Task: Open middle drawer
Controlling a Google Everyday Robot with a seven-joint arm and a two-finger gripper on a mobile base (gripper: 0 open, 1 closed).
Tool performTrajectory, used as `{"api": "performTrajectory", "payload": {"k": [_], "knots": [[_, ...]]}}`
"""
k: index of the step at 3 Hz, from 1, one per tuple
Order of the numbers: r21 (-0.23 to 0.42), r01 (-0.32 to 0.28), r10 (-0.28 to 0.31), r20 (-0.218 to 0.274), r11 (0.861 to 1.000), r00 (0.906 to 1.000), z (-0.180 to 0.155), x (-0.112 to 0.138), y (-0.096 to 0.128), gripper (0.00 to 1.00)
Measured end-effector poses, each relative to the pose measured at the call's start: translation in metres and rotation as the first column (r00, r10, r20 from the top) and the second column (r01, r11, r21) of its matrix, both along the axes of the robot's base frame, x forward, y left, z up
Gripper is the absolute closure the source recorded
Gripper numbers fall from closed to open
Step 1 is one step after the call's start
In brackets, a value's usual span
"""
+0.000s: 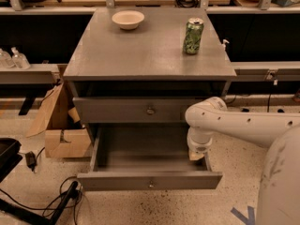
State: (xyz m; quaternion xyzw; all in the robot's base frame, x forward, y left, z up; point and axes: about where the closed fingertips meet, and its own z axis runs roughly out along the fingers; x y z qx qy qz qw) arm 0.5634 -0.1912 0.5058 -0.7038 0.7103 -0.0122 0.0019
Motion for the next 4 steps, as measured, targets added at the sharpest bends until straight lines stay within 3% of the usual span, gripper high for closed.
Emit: {"api": "performTrajectory", "payload": {"k": [1,2,3,4], "knots": [[0.039,-0.11,0.105,0.113,0.993,0.9881,-0.025,0.021,0.012,1.0],[0.042,-0.193,0.183,0.181,0.98,0.9662,-0.043,0.045,0.019,1.0],[0.042,-0.193,0.183,0.181,0.98,0.9663,-0.044,0.045,0.019,1.0],[0.084,-0.194,0.179,0.155,0.977,0.9714,-0.079,0.043,0.024,1.0]]}}
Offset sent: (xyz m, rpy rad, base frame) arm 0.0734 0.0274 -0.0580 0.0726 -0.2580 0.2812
